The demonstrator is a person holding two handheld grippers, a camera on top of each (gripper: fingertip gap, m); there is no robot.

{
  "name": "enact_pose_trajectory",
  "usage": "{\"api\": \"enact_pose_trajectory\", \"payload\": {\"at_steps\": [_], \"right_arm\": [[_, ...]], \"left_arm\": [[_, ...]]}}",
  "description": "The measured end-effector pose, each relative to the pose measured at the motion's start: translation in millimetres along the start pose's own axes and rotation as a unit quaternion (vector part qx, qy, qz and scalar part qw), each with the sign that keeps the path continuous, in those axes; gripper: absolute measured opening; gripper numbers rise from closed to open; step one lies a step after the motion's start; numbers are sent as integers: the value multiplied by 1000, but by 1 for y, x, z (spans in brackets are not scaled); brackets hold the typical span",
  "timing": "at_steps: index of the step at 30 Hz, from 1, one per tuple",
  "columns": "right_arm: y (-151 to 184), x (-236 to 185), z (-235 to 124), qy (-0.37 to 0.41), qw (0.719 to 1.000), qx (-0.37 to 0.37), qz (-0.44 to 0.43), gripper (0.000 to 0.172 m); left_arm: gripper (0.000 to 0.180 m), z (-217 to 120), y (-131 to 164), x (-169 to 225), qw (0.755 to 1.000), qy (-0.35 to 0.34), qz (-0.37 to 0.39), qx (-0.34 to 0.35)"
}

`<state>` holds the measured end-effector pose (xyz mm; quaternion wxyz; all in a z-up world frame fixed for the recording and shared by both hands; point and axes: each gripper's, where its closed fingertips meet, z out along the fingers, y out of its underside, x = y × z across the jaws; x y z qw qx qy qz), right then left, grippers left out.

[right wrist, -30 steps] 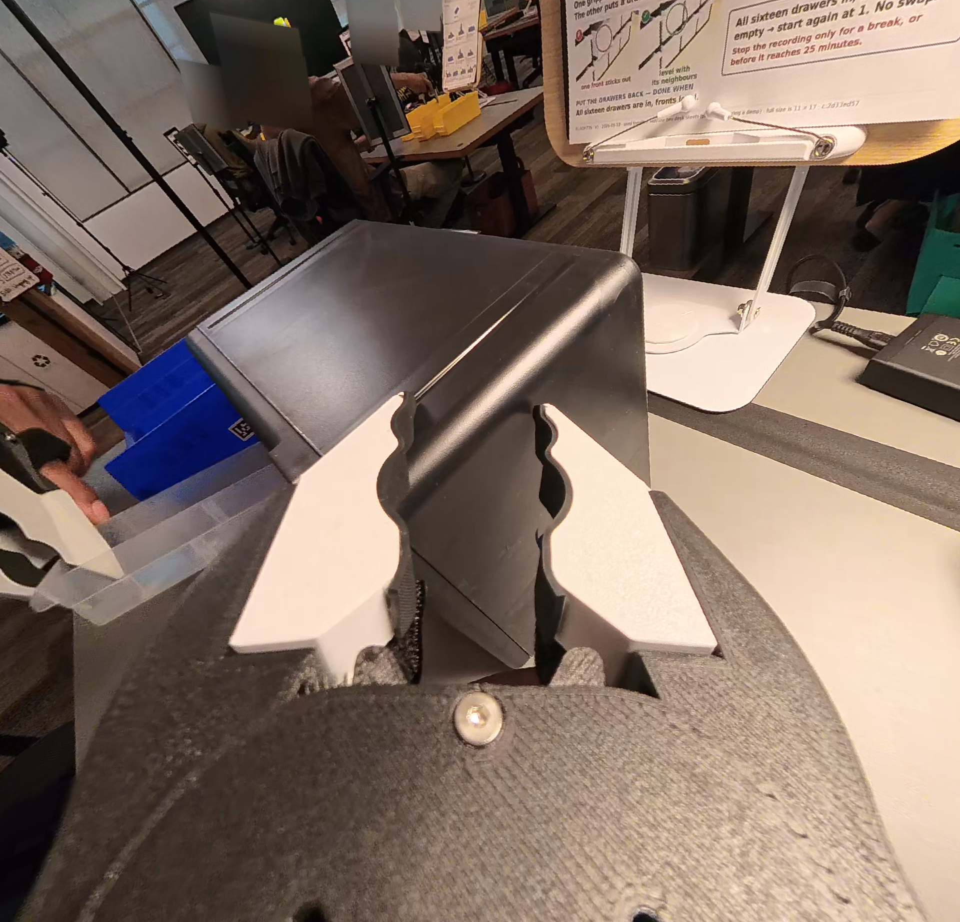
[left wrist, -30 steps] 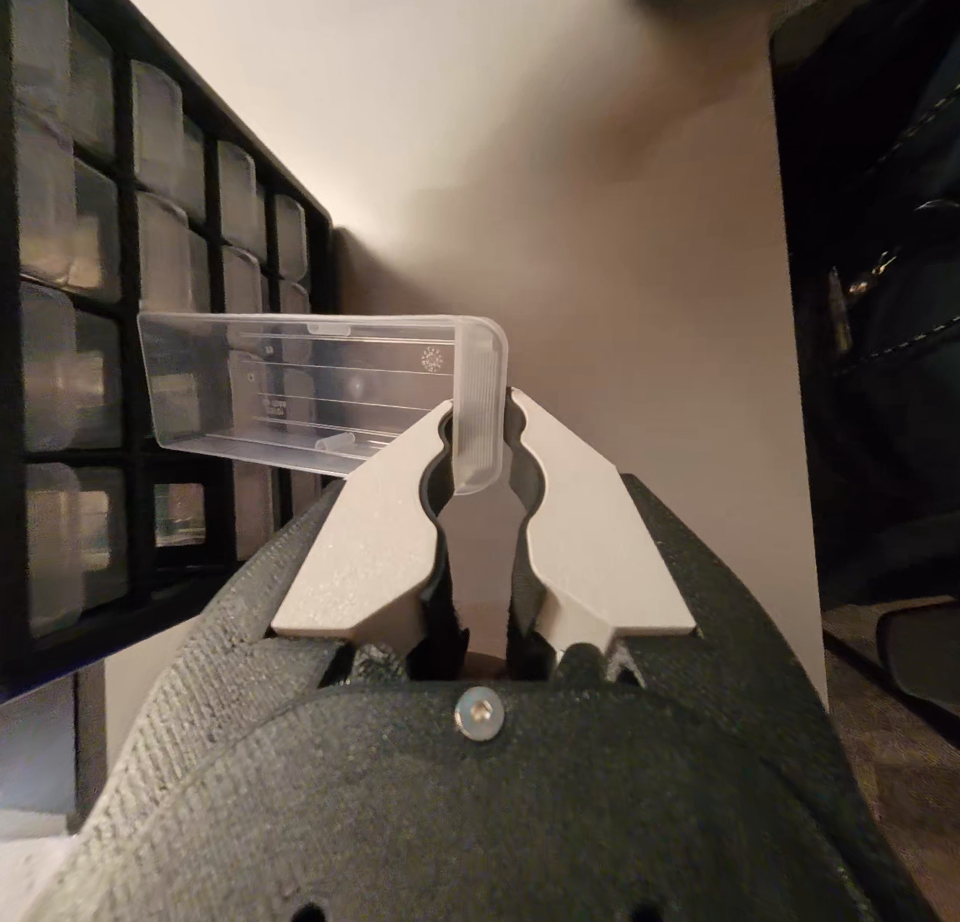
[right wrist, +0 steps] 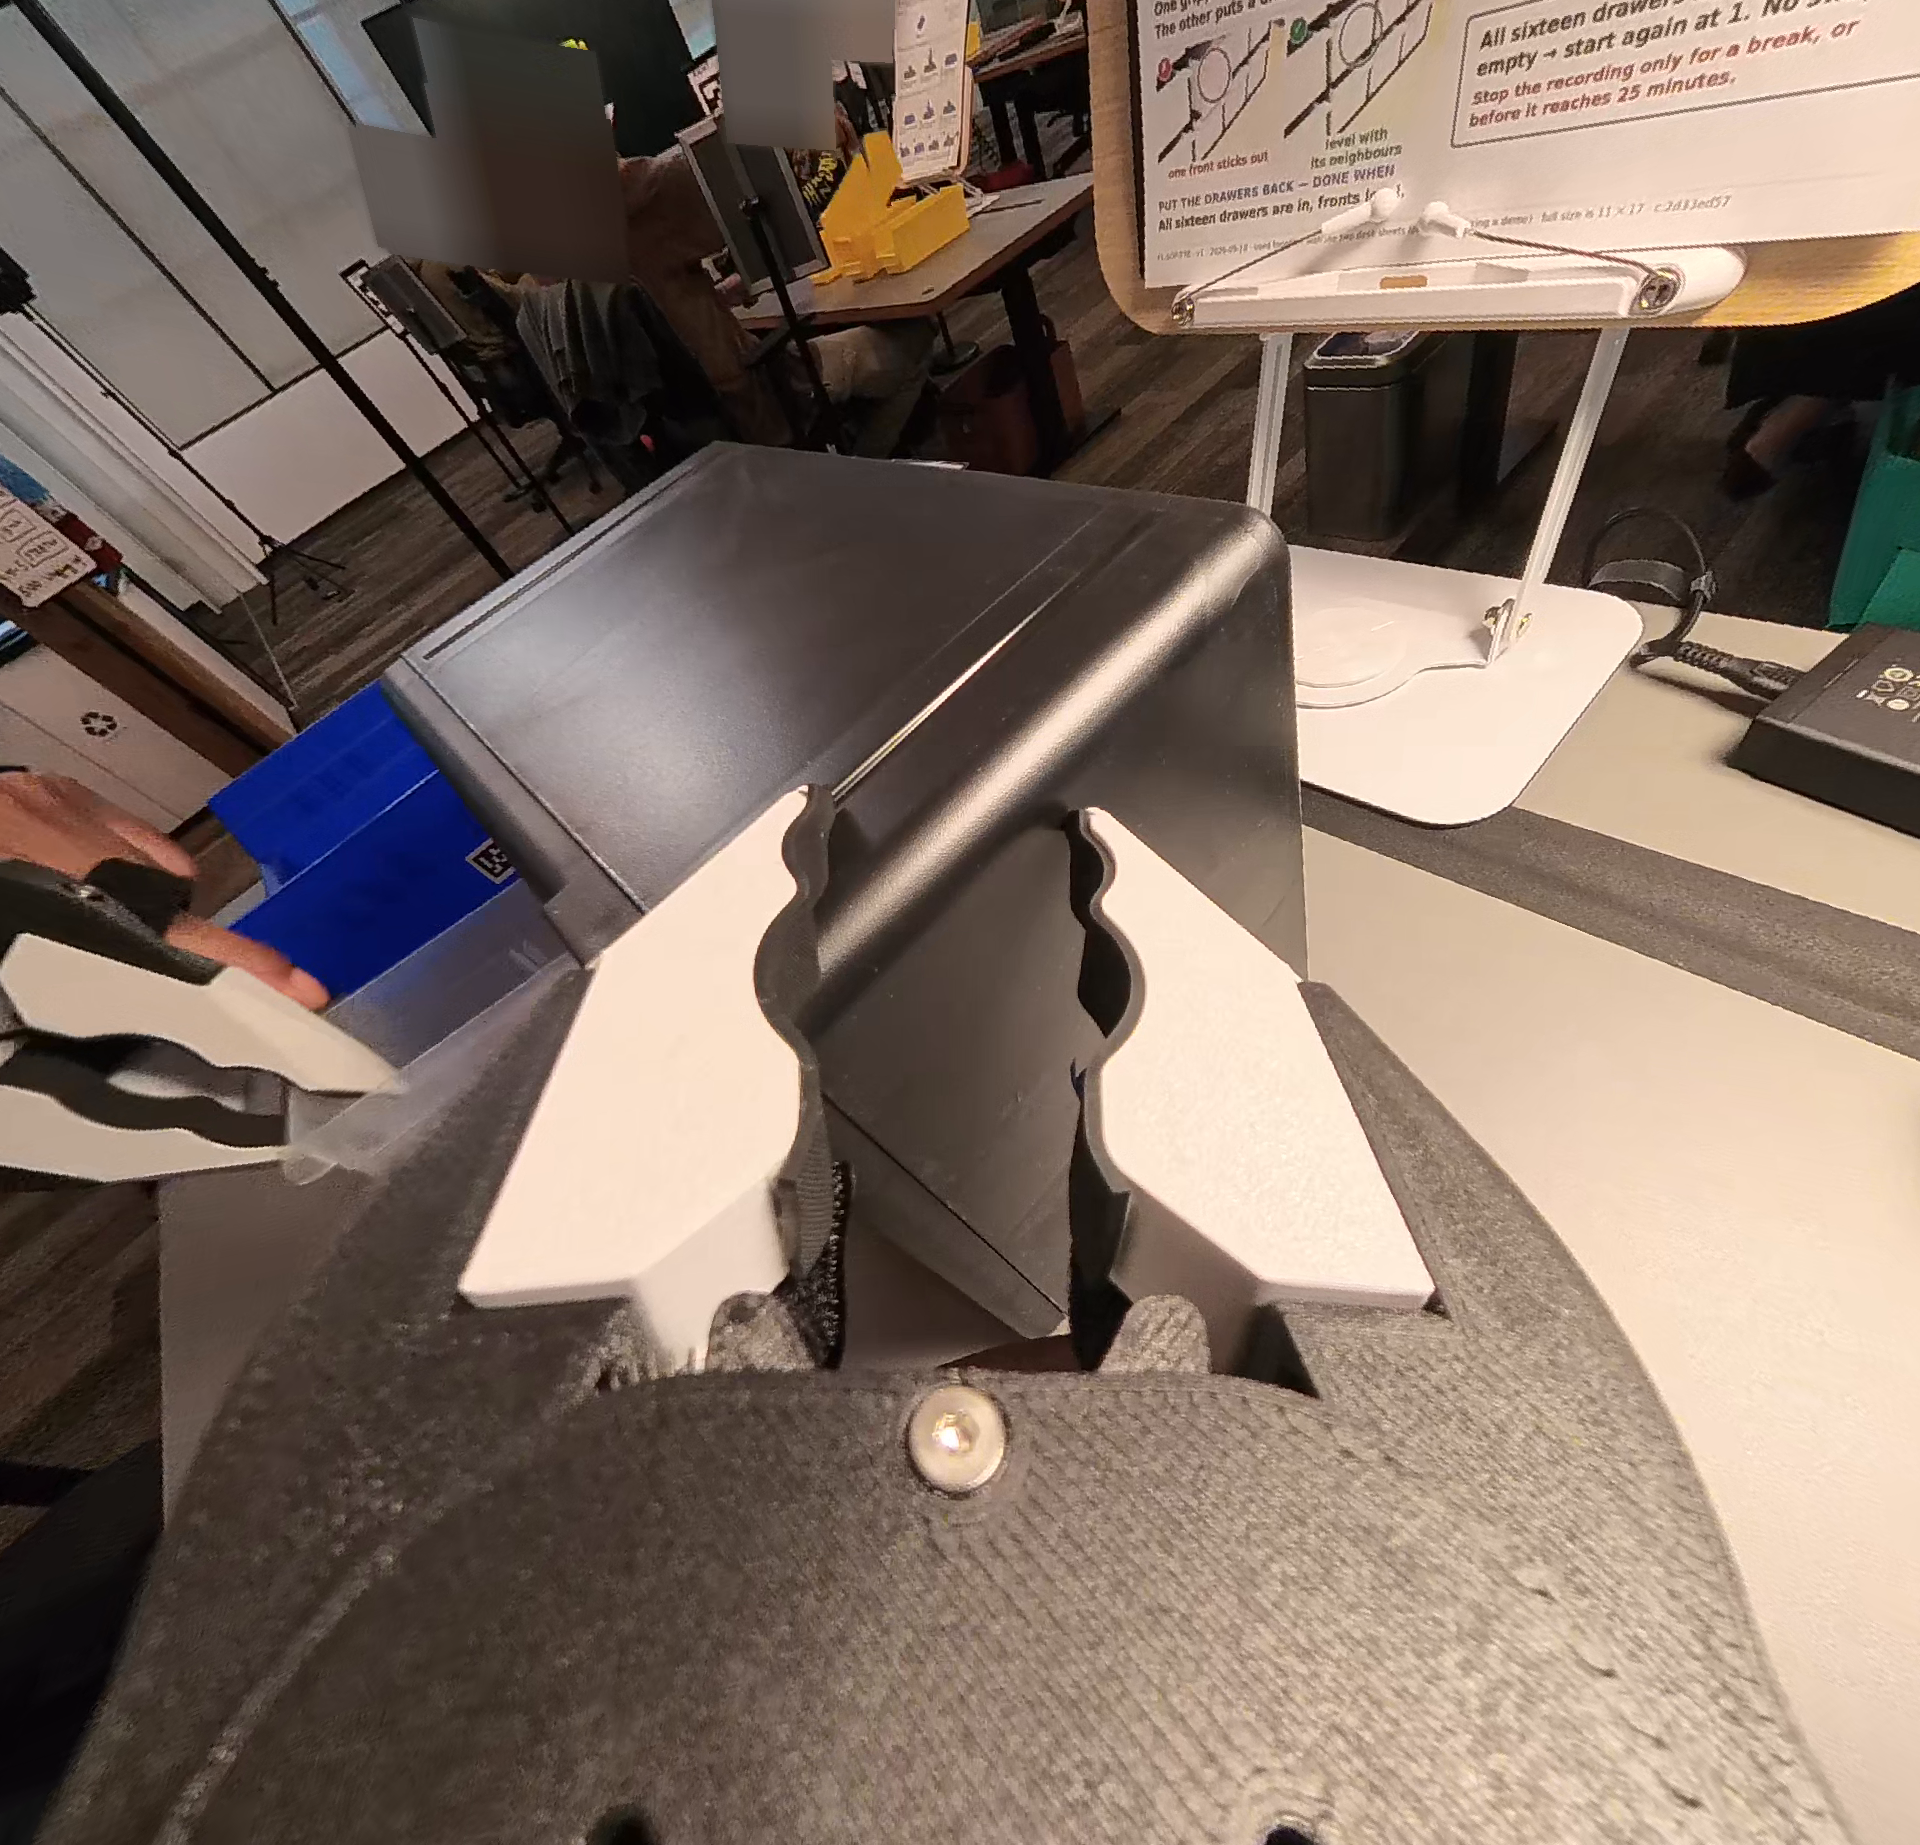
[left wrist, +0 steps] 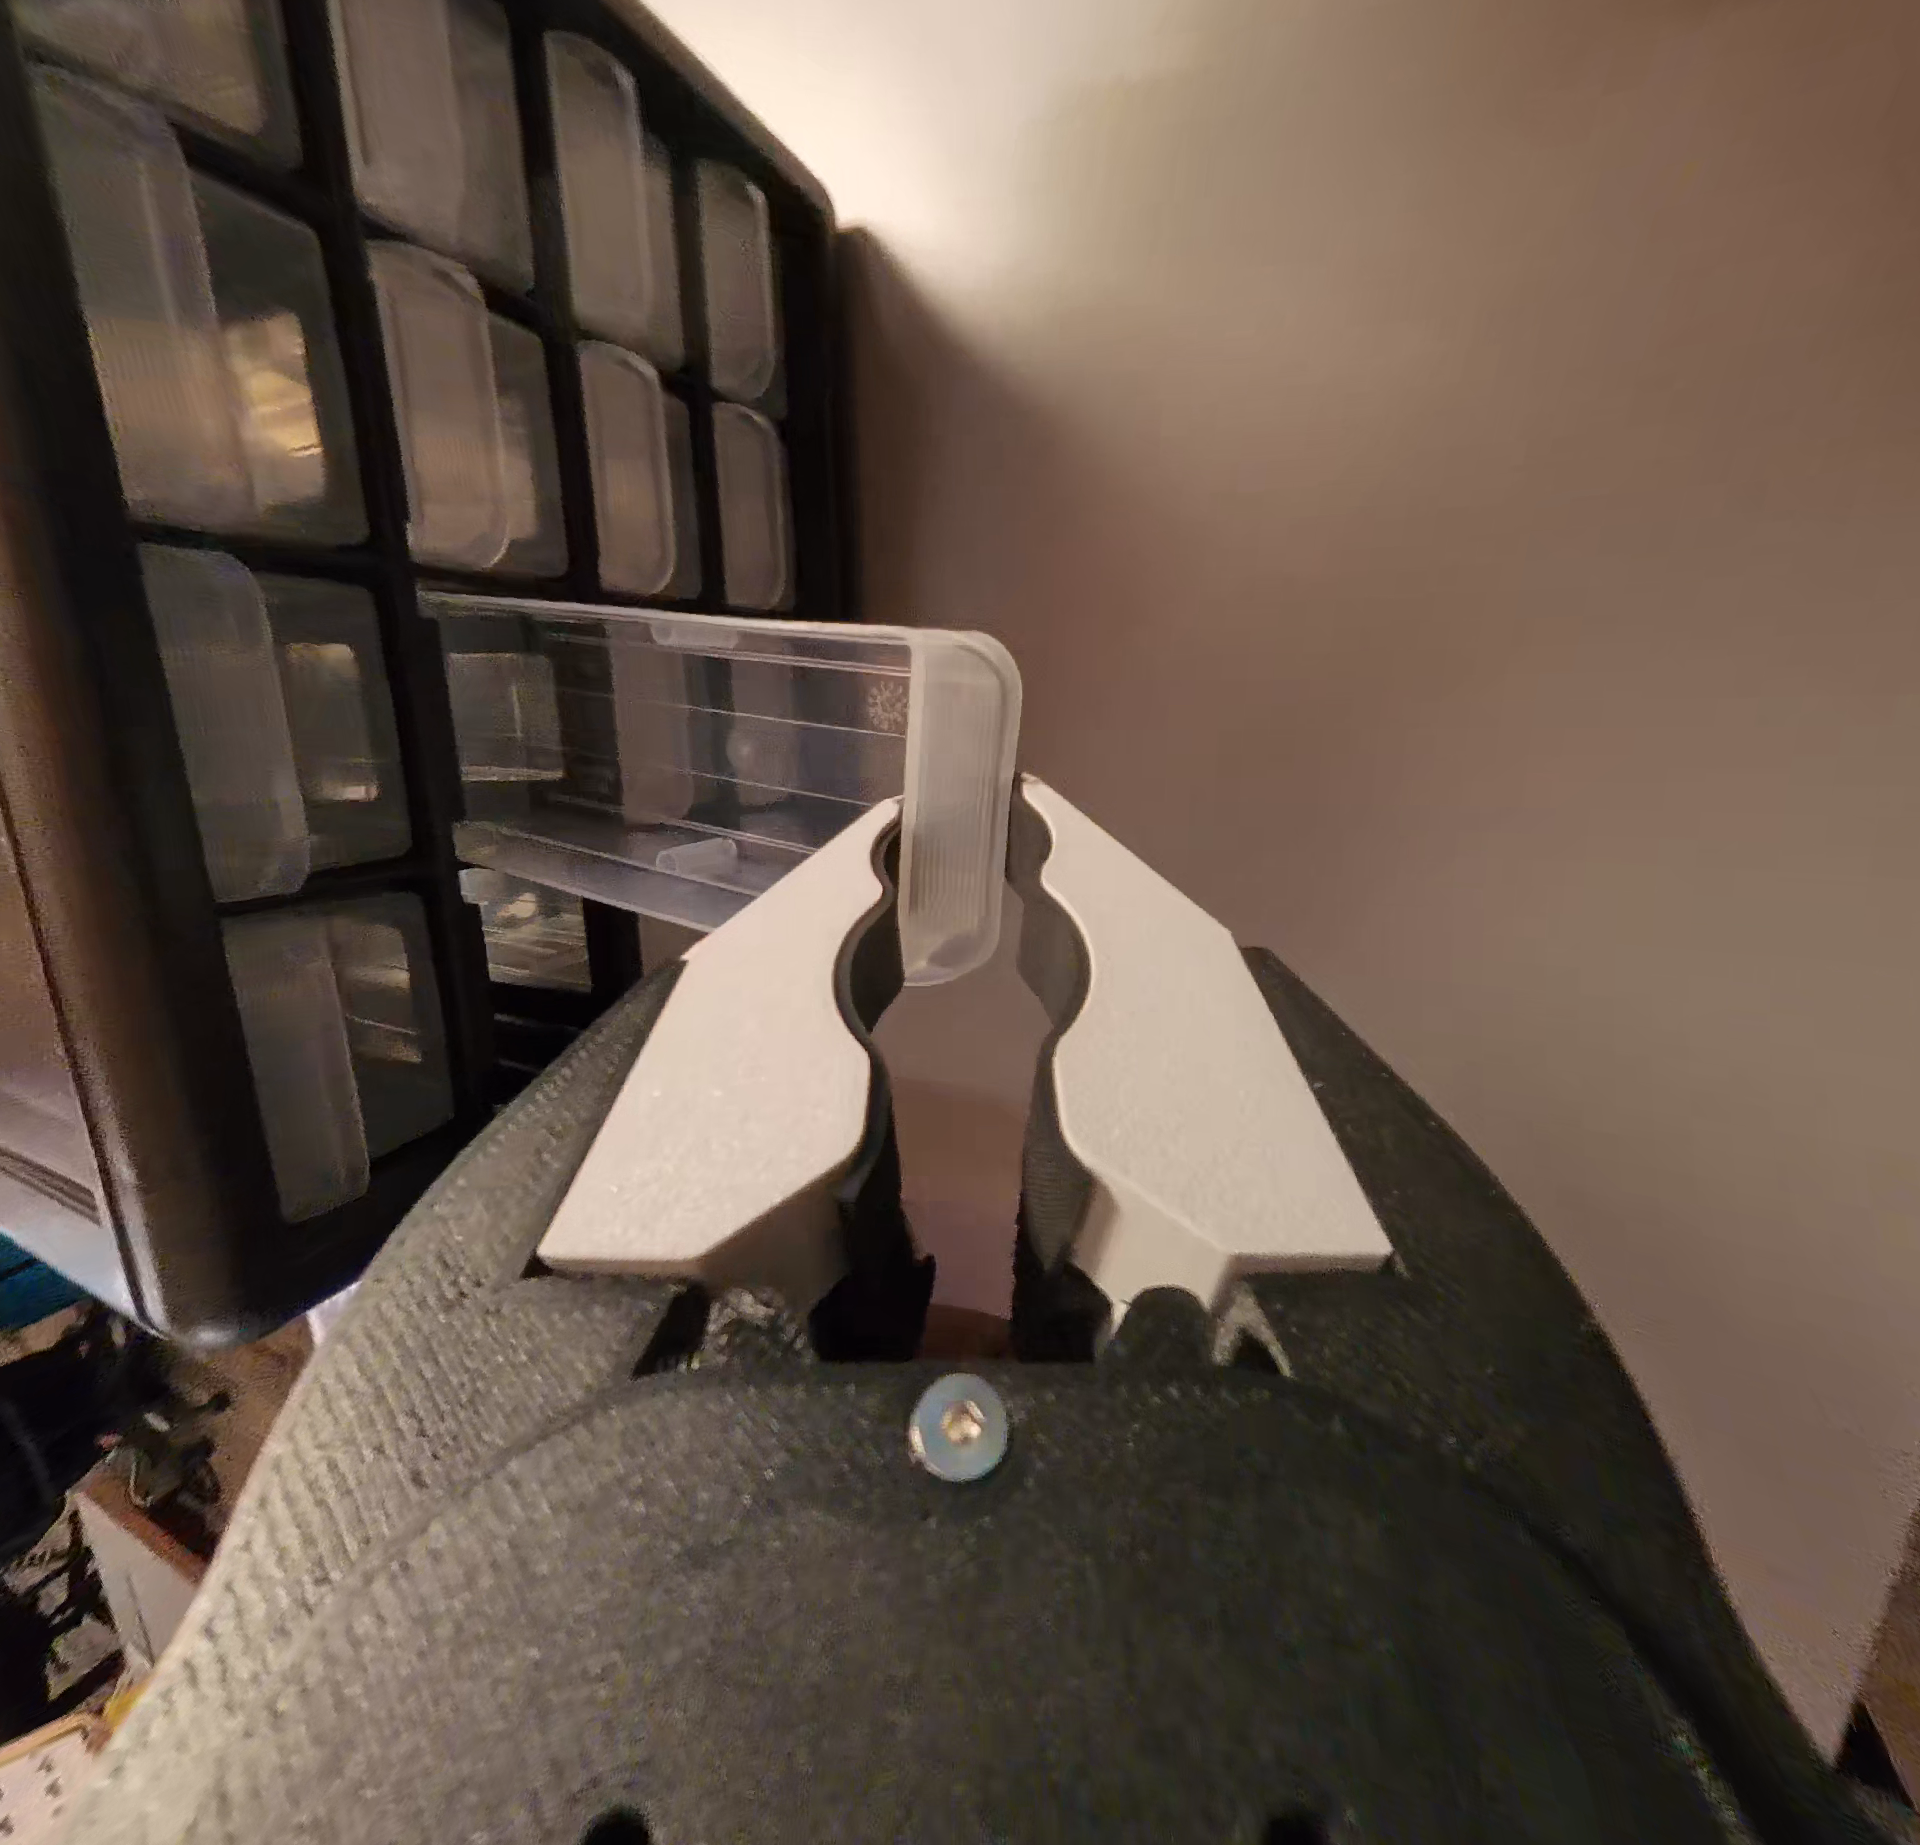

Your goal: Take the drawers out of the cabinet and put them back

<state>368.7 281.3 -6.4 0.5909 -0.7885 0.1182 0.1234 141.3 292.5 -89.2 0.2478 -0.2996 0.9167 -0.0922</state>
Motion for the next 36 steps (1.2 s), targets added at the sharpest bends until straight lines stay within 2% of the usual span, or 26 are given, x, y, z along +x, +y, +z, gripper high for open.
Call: {"api": "enact_pose_trajectory", "payload": {"at_steps": [1, 3, 7, 9, 11, 14, 17, 20, 22, 27, 30, 33, 36], "right_arm": [[0, 0, 0, 1, 1000, 0, -1, 49], [0, 0, 0, 1, 1000, 0, -1, 48], [0, 0, 0, 0, 1000, 0, -1, 49], [0, 0, 0, 0, 1000, 0, -1, 49], [0, 0, 0, 0, 1000, -1, -2, 49], [0, 0, 0, 0, 1000, -1, -1, 49], [0, 0, 0, -1, 1000, -1, -1, 49], [0, 0, 0, 0, 1000, 0, -1, 49], [0, 0, 0, 0, 1000, 0, -1, 49], [0, 0, 0, 1, 1000, 0, -2, 49], [0, 0, 0, 1, 1000, -1, -2, 49], [0, 0, 0, 1, 1000, -2, -4, 49], [0, 0, 0, 0, 1000, -1, -3, 49]], "left_arm": [[16, 4, 0, -4, 1000, -11, -4, 0], [18, 10, -1, -16, 999, -46, -15, 6], [26, 19, 2, -55, 986, -158, -47, 0], [37, 20, 8, -67, 978, -198, -66, -6], [46, 18, 9, -65, 979, -187, -86, 8], [48, 5, 3, -57, 980, -164, -100, 55], [27, -2, -3, -46, 983, -137, -78, 94], [19, 7, -5, -38, 986, -97, -87, 106], [13, 16, -5, -44, 985, -96, -96, 104], [30, 39, 0, -73, 979, -137, -123, 89], [34, 44, 1, -71, 978, -128, -133, 94], [37, 28, 6, -62, 977, -126, -134, 109], [37, -2, 33, -60, 974, -137, -144, 109]]}}
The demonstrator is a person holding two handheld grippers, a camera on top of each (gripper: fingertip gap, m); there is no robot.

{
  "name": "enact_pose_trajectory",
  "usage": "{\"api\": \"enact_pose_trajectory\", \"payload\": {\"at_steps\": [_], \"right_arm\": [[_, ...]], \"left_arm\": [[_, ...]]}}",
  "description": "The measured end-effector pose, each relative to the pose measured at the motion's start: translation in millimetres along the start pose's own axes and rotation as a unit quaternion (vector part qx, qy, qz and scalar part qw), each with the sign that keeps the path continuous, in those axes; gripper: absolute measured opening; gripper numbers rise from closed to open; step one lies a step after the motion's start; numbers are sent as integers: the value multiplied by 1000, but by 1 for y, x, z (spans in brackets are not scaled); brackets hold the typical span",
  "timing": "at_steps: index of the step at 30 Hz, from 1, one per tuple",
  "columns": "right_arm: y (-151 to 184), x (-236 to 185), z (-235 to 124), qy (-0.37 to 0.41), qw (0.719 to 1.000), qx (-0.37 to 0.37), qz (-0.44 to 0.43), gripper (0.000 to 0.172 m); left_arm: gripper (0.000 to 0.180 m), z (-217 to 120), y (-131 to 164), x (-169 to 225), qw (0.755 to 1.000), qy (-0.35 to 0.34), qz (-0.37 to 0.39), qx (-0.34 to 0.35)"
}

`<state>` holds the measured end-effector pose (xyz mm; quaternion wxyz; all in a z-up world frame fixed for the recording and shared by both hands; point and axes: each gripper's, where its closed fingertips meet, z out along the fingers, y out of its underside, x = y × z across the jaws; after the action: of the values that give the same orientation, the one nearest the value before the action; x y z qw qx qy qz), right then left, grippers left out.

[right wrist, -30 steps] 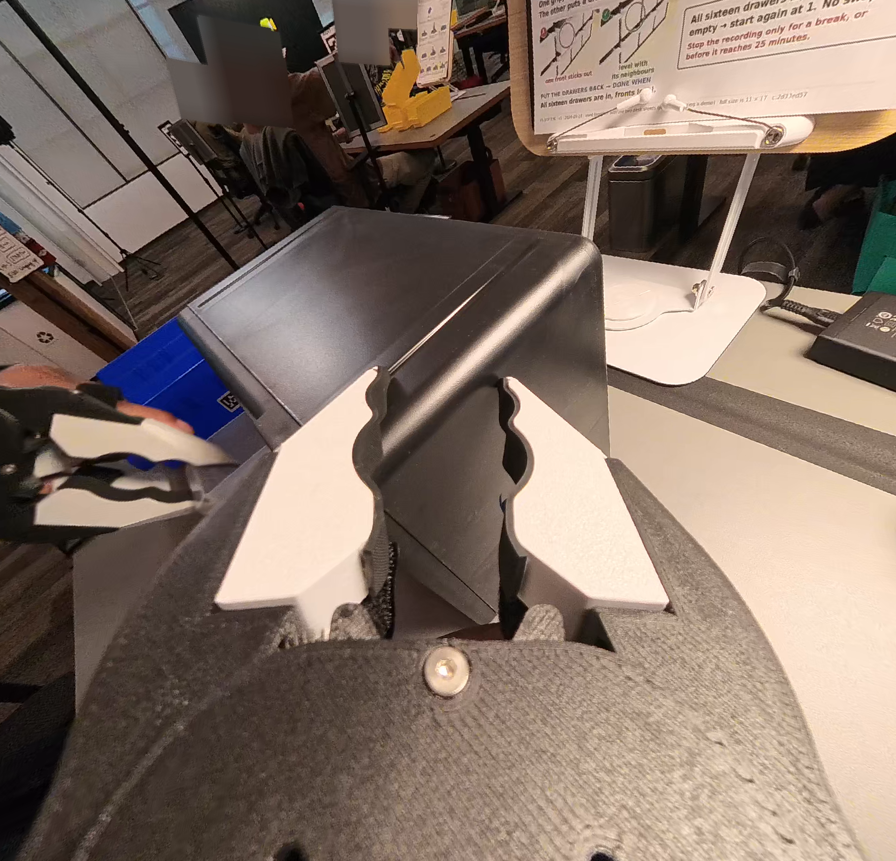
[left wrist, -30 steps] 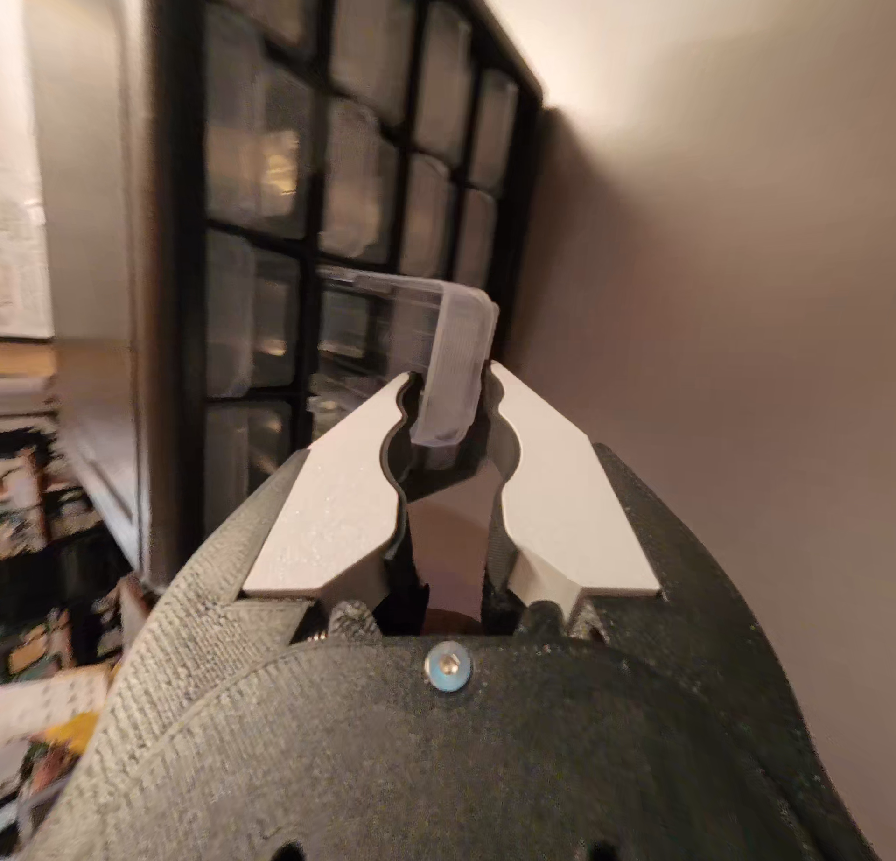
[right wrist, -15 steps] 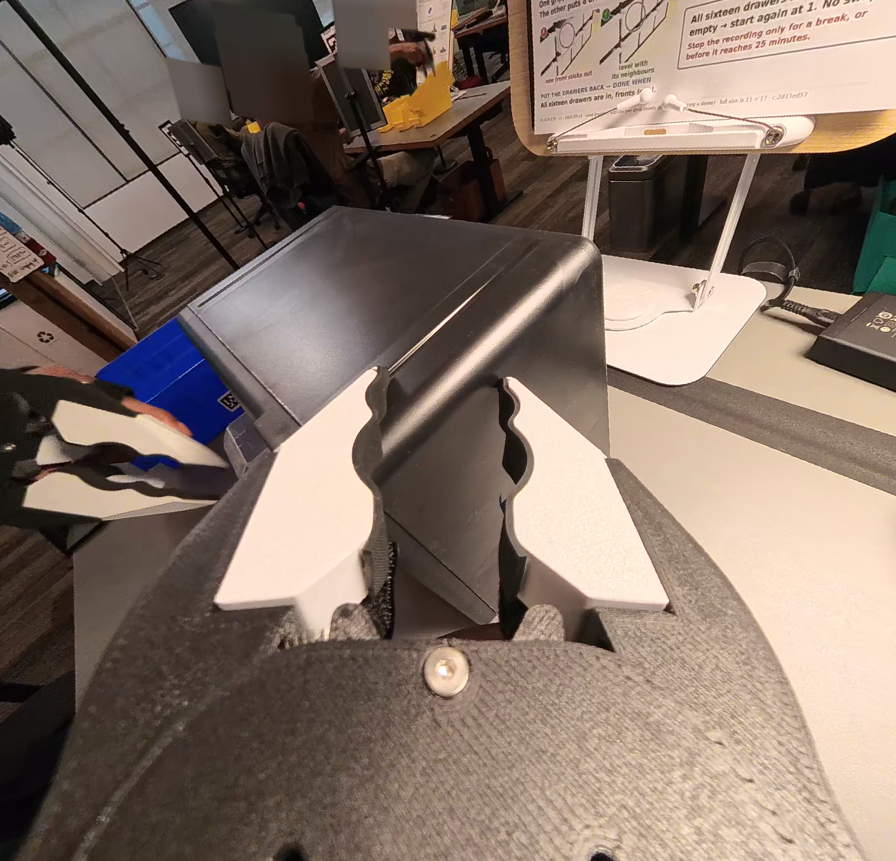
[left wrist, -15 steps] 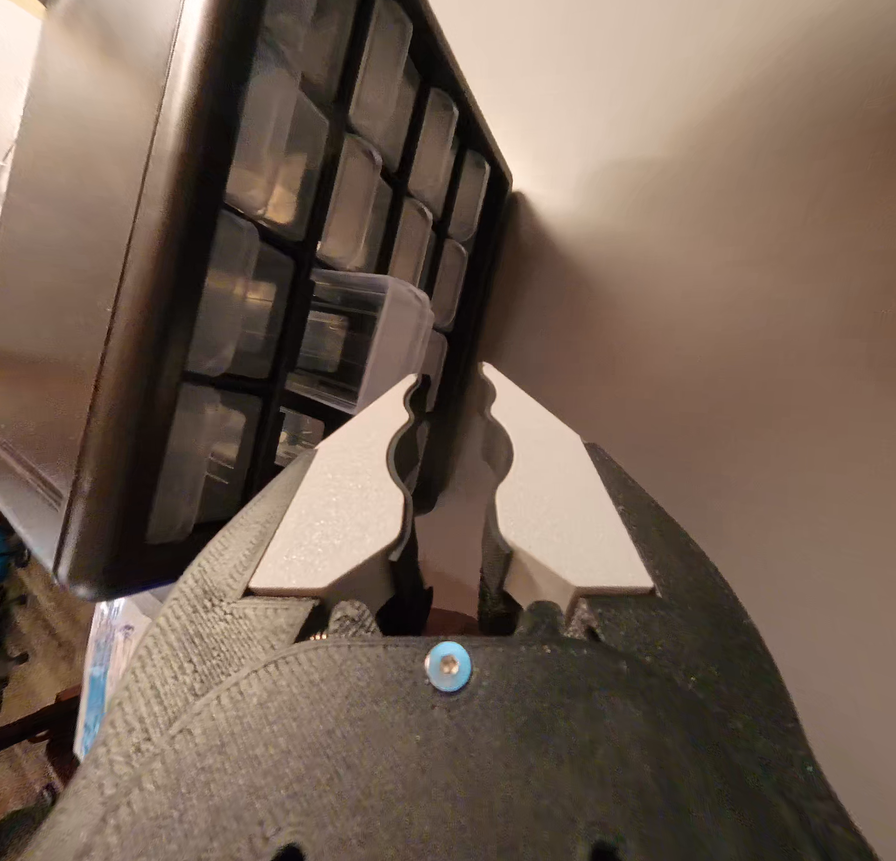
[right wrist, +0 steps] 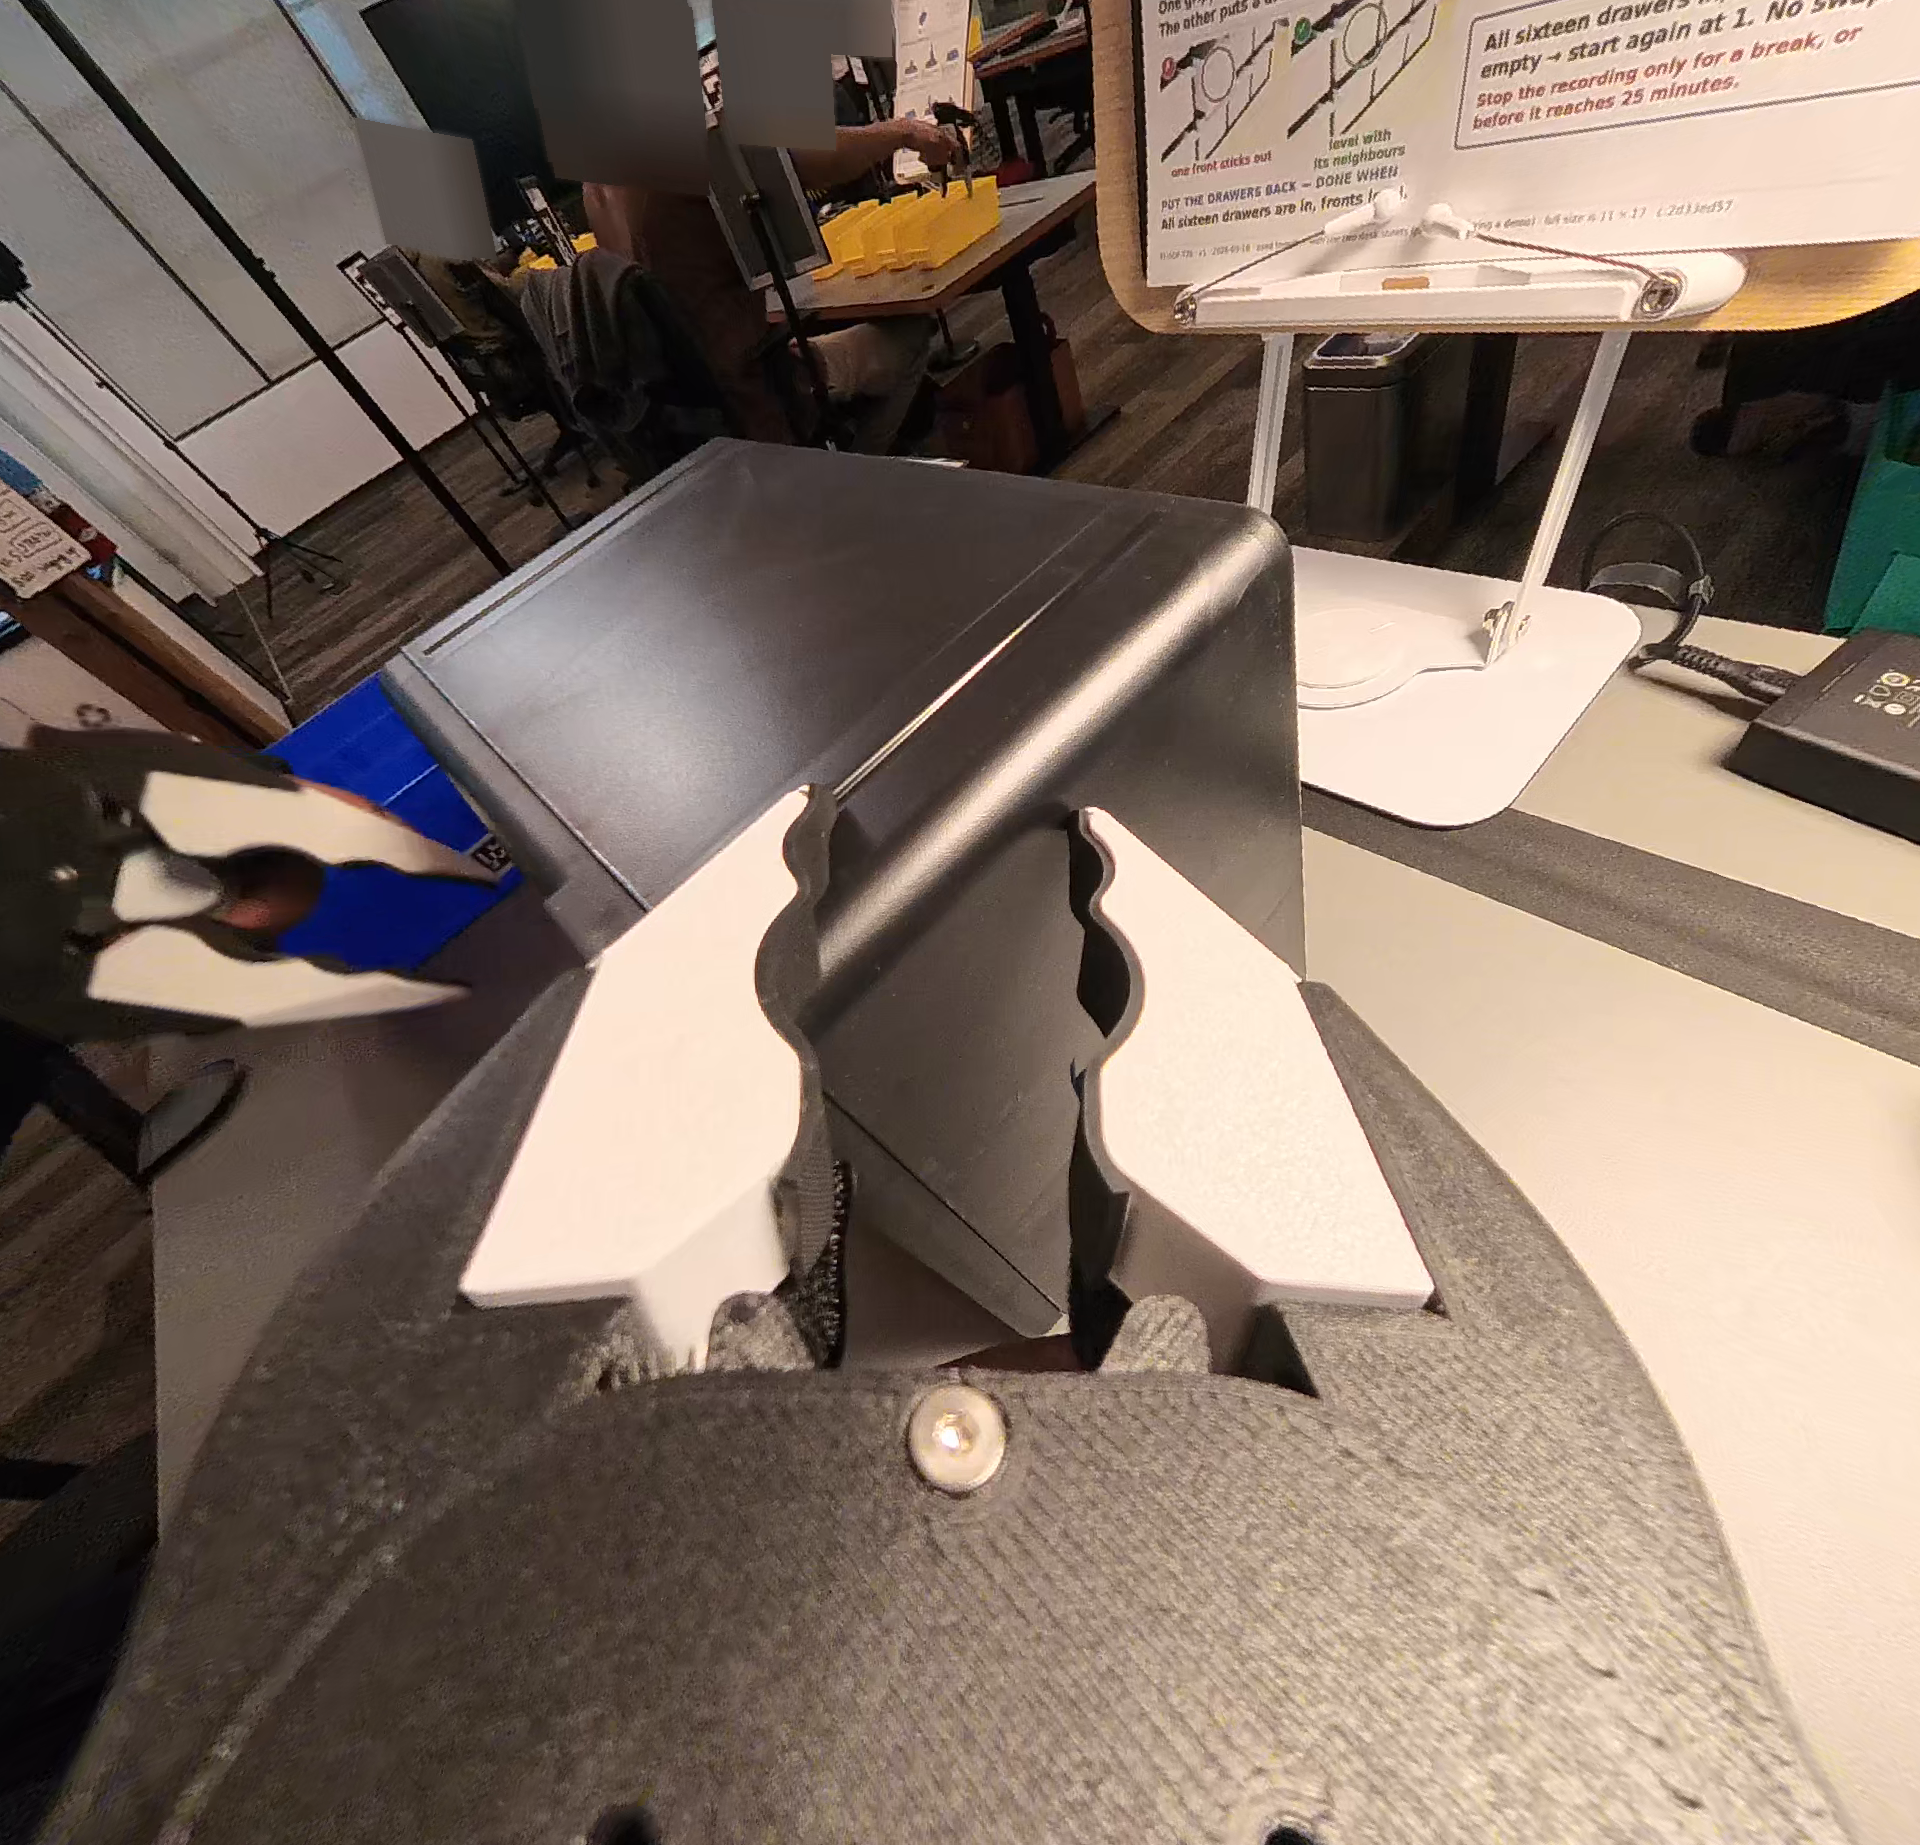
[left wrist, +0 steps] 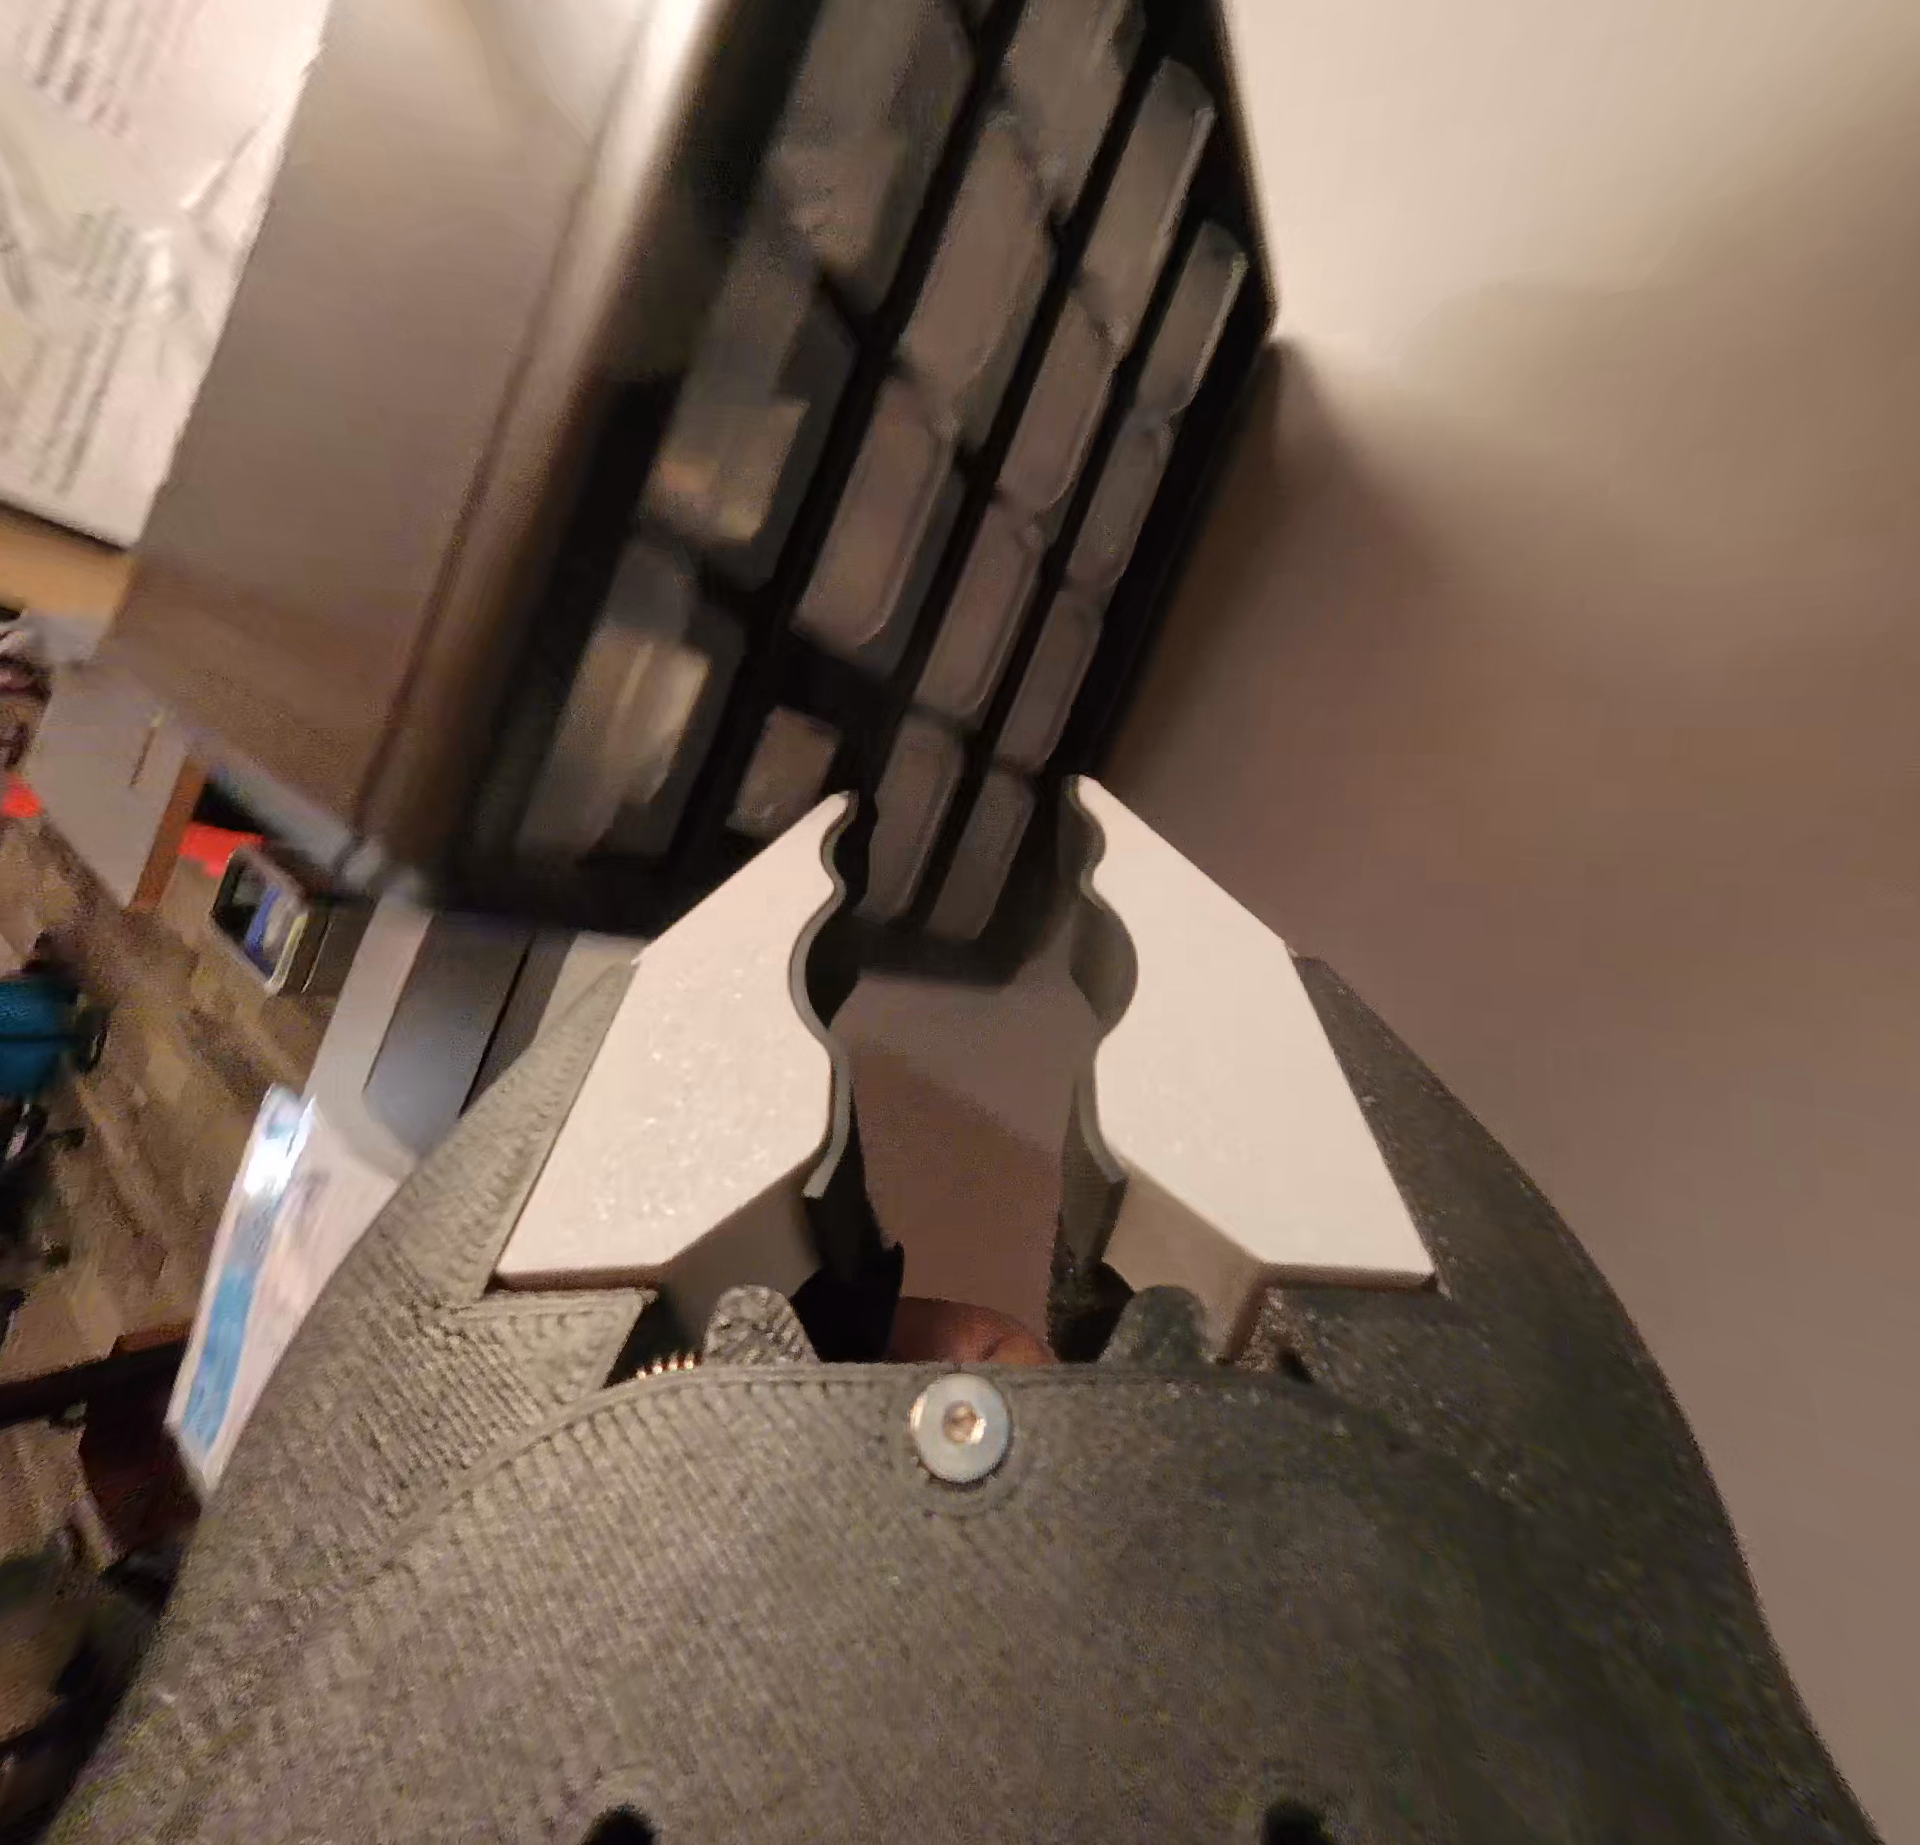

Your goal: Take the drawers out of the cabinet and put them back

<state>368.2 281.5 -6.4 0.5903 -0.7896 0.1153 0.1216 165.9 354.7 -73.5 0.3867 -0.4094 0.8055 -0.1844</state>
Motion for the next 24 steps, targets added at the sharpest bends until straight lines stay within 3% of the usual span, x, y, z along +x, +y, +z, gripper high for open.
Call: {"api": "enact_pose_trajectory", "payload": {"at_steps": [3, 6, 9, 16, 22, 24], "right_arm": [[0, 0, 0, 0, 1000, 0, 0, 49], [0, 0, 0, -1, 1000, 1, -1, 49], [0, 1, 0, -1, 1000, 0, -2, 49], [0, 0, 0, 4, 1000, 0, -10, 49], [0, 0, 0, 1, 1000, 0, -15, 49], [0, 0, 0, 1, 1000, 0, -15, 49]], "left_arm": [[40, -40, 35, -36, 999, -36, -25, -21], [47, -75, 89, -77, 994, -61, -58, -62], [52, -90, 149, -105, 988, -63, -110, -92], [58, -76, 290, -140, 958, -81, -187, -203], [55, -49, 350, -134, 941, -52, -162, -293], [38, -45, 360, -131, 937, -42, -147, -314]]}}
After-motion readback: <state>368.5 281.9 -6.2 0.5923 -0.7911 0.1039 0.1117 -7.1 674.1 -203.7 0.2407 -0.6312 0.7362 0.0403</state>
